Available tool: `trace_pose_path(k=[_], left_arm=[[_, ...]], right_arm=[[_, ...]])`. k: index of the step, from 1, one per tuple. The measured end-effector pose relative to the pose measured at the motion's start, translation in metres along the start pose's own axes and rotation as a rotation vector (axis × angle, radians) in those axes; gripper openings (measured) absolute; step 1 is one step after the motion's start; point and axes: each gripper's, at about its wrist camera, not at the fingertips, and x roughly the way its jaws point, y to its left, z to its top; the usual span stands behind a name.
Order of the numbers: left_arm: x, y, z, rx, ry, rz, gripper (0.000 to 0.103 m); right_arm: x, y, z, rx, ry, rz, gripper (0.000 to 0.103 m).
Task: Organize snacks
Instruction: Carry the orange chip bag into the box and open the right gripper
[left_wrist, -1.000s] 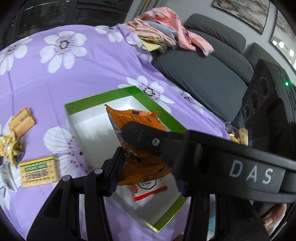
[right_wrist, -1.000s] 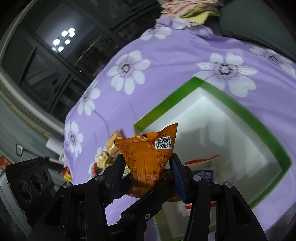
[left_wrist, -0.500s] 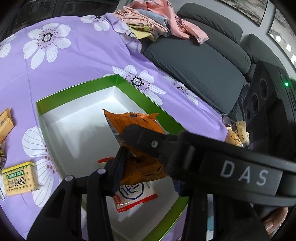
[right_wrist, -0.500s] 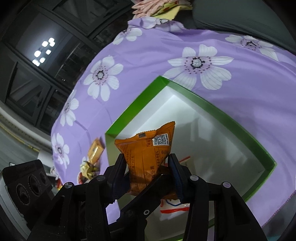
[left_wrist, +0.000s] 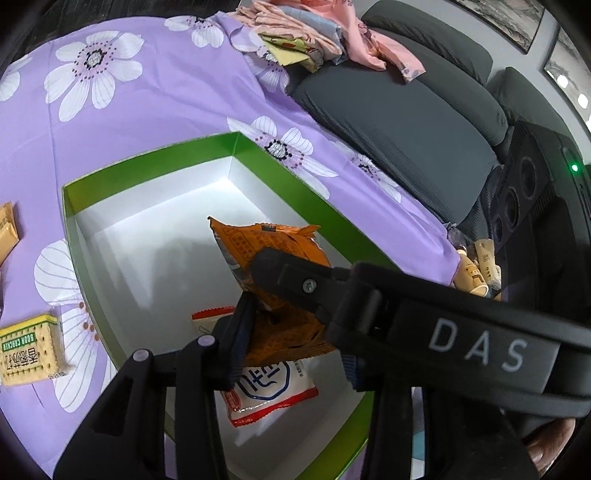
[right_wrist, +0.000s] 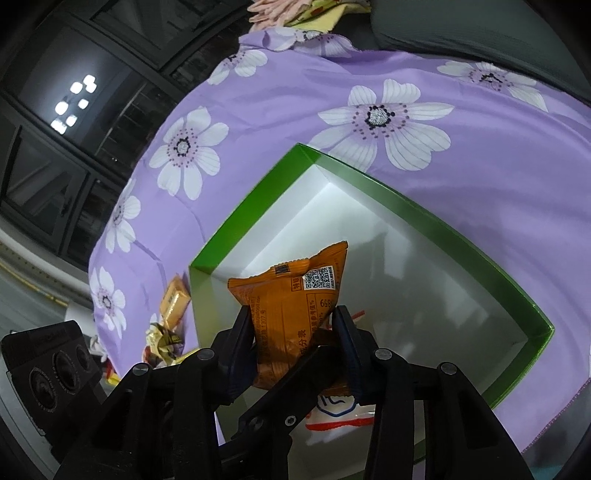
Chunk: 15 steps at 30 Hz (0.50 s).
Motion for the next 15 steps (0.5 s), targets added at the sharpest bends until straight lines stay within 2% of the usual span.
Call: trace_pose_path(k=[7,12,14,15], left_arm=[[0.008,0.004,-0.002,-0.025,0.024,0.023,0.04],[0.009,0.01,-0.002,-0.054,0.042,0.008,0.041],[0.004,0.009,-0.003,-0.048,0.026,0.02,0.041],[0.0,0.008,-0.003,-0.039,0.014,0.04,0.041]], right_arm=[[0.006,0.0,-0.001,-0.004,0.017,-0.045,0.045],[0.009,-0.001,-0.001,0.019,0.03,-0.048,0.045],[0.008,-0.002,0.0,0.023,0.034,-0.041,0.045],[0.005,-0.003,0.0,0.026,0.013,-0.051,0.049]])
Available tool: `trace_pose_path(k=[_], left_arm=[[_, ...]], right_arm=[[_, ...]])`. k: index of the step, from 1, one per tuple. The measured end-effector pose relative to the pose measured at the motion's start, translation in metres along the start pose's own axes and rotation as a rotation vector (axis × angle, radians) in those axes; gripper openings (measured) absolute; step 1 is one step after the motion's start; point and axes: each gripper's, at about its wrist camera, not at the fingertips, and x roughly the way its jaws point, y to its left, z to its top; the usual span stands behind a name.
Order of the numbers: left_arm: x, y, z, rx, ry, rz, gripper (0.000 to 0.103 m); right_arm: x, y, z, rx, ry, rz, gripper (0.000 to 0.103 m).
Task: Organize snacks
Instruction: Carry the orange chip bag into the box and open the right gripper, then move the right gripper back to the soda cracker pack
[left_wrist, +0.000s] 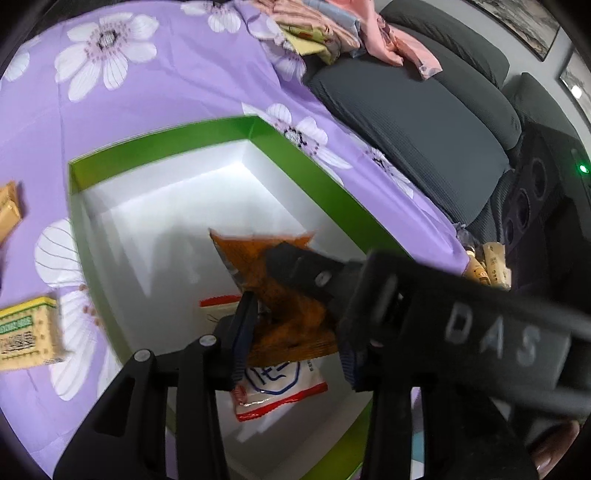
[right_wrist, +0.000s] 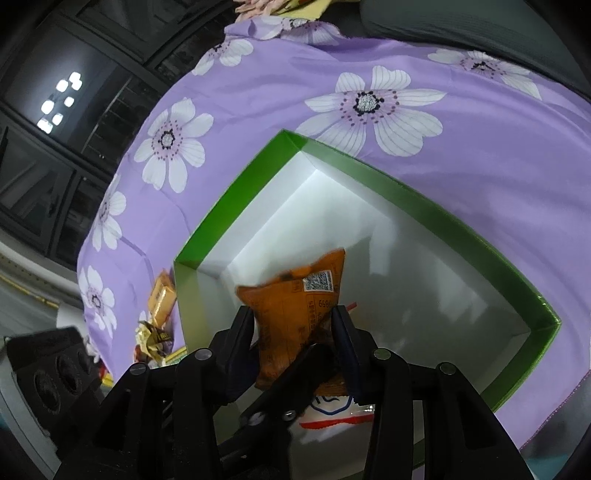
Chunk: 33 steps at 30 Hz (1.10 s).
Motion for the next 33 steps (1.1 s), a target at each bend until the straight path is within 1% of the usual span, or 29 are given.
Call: trace_pose_path(k=[1,2,4,6,7,10,11,14,16,18,22,24,26,28,31,33], left_arm=[[-0.003,0.0,0.0,0.007,-0.009,0.012,0.046],[-0.009,0.001,-0.001,0.011,-0.022,0.025,0.056],[-0.02,0.006,-0.001,-0.007,-0.046,0.032,0.063],[-0.038,0.017,-0.002,-0.041,-0.077,0.031,0.068],[-0.044,0.021,-0.003,-0.05,-0.088,0.035,0.073],[-0.076,0.041,-0.01,-0.089,-0.151,0.09,0.077],[-0.085,0.046,-0.013,-0.103,-0.164,0.106,0.08],[-0.116,0.07,-0.027,-0.176,-0.206,0.173,0.083],[-0.136,0.089,-0.039,-0.237,-0.222,0.23,0.084],[-0.153,0.105,-0.05,-0.287,-0.23,0.27,0.085],[-0.189,0.14,-0.08,-0.381,-0.241,0.378,0.087],[-0.2,0.156,-0.098,-0.416,-0.243,0.423,0.088],[-0.205,0.174,-0.117,-0.459,-0.228,0.449,0.088],[-0.206,0.189,-0.132,-0.51,-0.229,0.457,0.088],[-0.203,0.215,-0.152,-0.588,-0.208,0.476,0.088],[-0.201,0.222,-0.153,-0.611,-0.19,0.47,0.088]], right_arm=[[-0.003,0.001,0.0,-0.002,-0.02,-0.011,0.055],[-0.007,0.002,0.0,-0.007,-0.047,-0.019,0.059],[-0.016,0.006,0.0,-0.018,-0.09,-0.002,0.069],[-0.021,0.011,-0.001,-0.03,-0.111,0.028,0.073],[-0.023,0.015,-0.002,-0.044,-0.121,0.044,0.077],[-0.028,0.029,-0.006,-0.093,-0.142,0.062,0.081],[-0.029,0.035,-0.008,-0.112,-0.145,0.068,0.082],[-0.03,0.051,-0.013,-0.16,-0.144,0.086,0.083],[-0.029,0.064,-0.019,-0.203,-0.131,0.096,0.083],[-0.027,0.076,-0.026,-0.248,-0.113,0.108,0.083],[-0.01,0.11,-0.044,-0.34,-0.023,0.144,0.084],[0.001,0.125,-0.053,-0.389,0.011,0.133,0.084],[0.02,0.145,-0.067,-0.457,0.053,0.1,0.084],[0.04,0.158,-0.079,-0.503,0.109,0.072,0.084],[0.068,0.17,-0.095,-0.528,0.183,0.039,0.084],[0.081,0.173,-0.101,-0.524,0.212,0.023,0.084]])
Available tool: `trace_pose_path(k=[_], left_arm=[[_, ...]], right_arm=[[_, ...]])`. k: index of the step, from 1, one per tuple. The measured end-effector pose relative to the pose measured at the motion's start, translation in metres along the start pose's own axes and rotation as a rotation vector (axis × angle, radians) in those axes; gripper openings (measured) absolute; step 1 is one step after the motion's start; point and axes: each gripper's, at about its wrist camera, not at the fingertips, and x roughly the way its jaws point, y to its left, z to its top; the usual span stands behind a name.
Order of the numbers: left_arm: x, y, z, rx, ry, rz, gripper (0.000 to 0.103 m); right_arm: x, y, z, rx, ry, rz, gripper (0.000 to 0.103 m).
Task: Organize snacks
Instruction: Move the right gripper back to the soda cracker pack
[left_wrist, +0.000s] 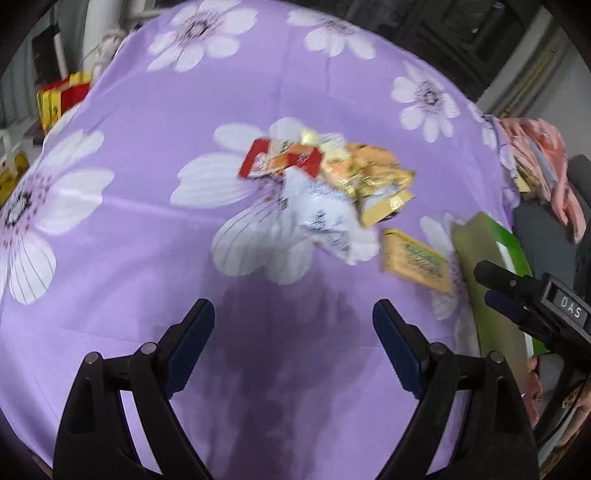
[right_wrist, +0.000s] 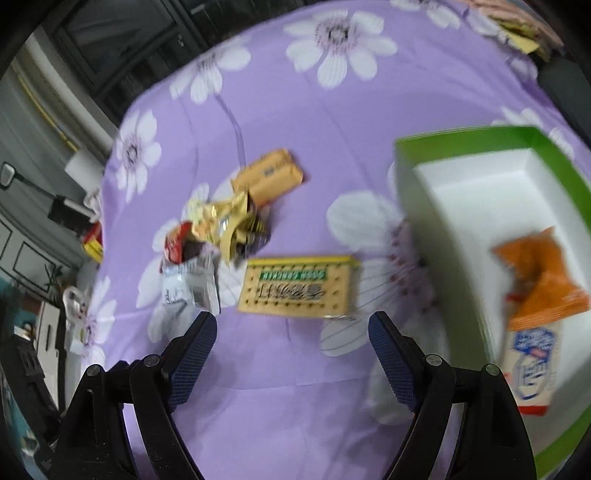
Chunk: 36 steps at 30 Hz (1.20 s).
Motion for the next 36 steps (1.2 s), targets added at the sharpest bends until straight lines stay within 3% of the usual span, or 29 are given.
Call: trace_pose_path(k=[7,9,14,18,21,25,32,36], left_arm=[[-0.008,0.013,0.006,-0.042,-0.013,-0.02,0.088],[-0.01,0.016,0.006,-0.043,-0.011,-0.022,0.088],[-0.007,0.02,0.007,-0.057,-0.003,-0.012,0.088],[-0.005,0.024,0.008,-0.073,0.012,-0.028,0.088],[-0.001,0.023,0.007,-0.073,0.026,-0.018,0.088],[0.003,0.017,0.005,-0.05,0.033,-0.03,0.087],[0.005,0.011,-0.001,-0.036,0.043,-0.005,0.086],[0.009,0.005,-0.007,-0.044,0.088,-0.07,0.086]], right_arm=[[0.029,0.022,0.009,-0.042,0.029,-0.066,0.086],[0.037,0.028,0.014,-0.041,0.035,-0.09,0.092],[0.068,0.045,0.03,-0.143,0.078,-0.232,0.094],[0.087,0.043,0.044,-0.183,0.11,-0.278,0.094],[0.094,0.04,0.048,-0.226,0.126,-0.258,0.094],[0.097,0.026,0.045,-0.156,0.217,-0.125,0.094],[0.08,0.031,0.017,-0.143,0.268,-0.071,0.094],[0.069,0.026,0.003,-0.076,0.281,-0.035,0.094]])
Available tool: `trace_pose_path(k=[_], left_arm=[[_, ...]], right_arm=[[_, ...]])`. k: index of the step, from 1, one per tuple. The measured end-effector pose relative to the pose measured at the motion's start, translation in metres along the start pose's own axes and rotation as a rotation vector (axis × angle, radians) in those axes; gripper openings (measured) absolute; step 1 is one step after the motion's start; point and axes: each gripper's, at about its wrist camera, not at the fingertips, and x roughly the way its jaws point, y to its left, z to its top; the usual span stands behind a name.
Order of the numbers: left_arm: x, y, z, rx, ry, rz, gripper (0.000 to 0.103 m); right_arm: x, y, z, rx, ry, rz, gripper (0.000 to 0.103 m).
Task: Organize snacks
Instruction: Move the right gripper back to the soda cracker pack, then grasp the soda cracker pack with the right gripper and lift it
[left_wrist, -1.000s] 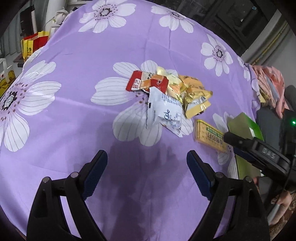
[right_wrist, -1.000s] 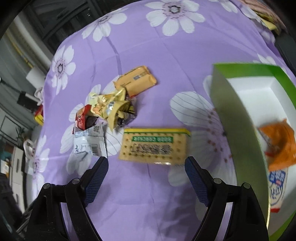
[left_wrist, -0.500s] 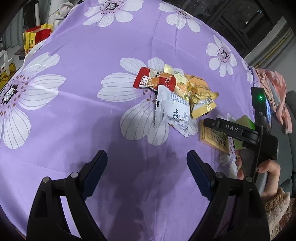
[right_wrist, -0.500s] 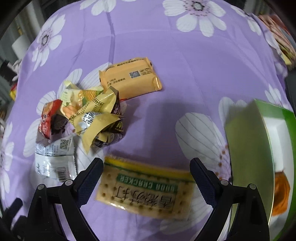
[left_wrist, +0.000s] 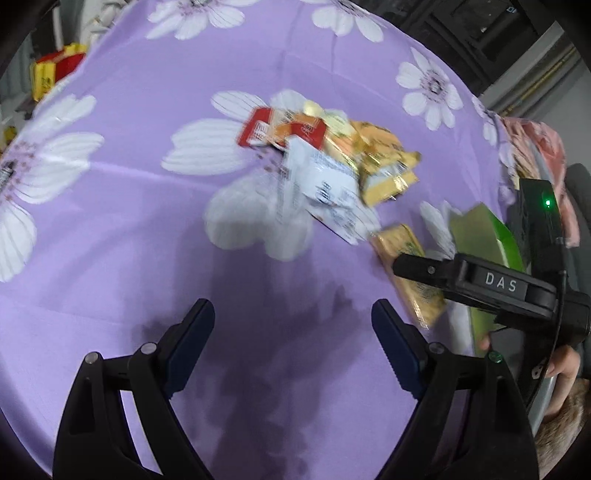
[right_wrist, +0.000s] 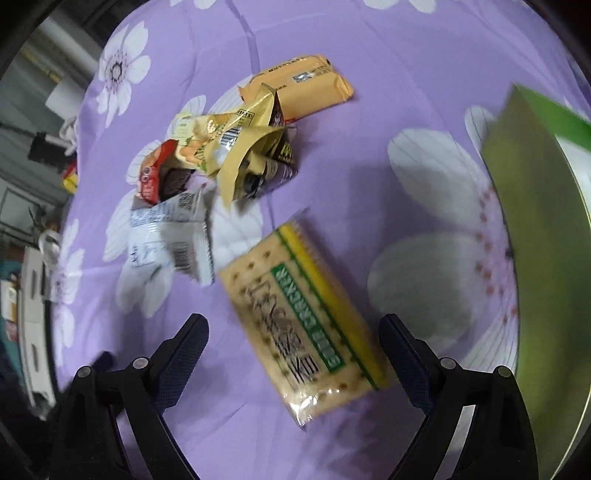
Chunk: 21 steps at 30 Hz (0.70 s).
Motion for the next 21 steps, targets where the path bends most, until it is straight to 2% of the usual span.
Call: trace_pose_path(k=[3,6,8,11,16,18,21], left_arm=[[0.001,-0.008,-0.007,0.019,0.012,0.011,0.085],[0.003,-0.018,-0.015,0.062,0.035,0.013,0.079],[0.004,-0.022,-0.018,0.071,0.052,-0.012,0.077],[0.007,-0.028,-0.023,0.081,0.068,-0.026,0.068],[0.02,-0.037,-0.03,0.106,0.087,-0.057,0.067],[0.018,-0.039,-0.031,0.112,0.066,-0.045,0.065],[0.017,-0.04,-0.034,0.117,0.081,-0.063,0.06]], right_arm=[[-0.001,-0.007,-0.012,0.042,0.006,0.029,0.094],[-0.013,-0.015,-0.027,0.058,-0.001,0.037,0.094],[-0.017,-0.016,-0.031,0.087,-0.005,0.086,0.094],[-0.017,-0.016,-0.041,0.119,0.008,0.171,0.094],[-0.015,-0.009,-0.052,0.126,0.001,0.223,0.094],[-0.014,-0.004,-0.056,0.127,0.013,0.263,0.094],[-0.011,0.004,-0.059,0.113,0.03,0.309,0.094]])
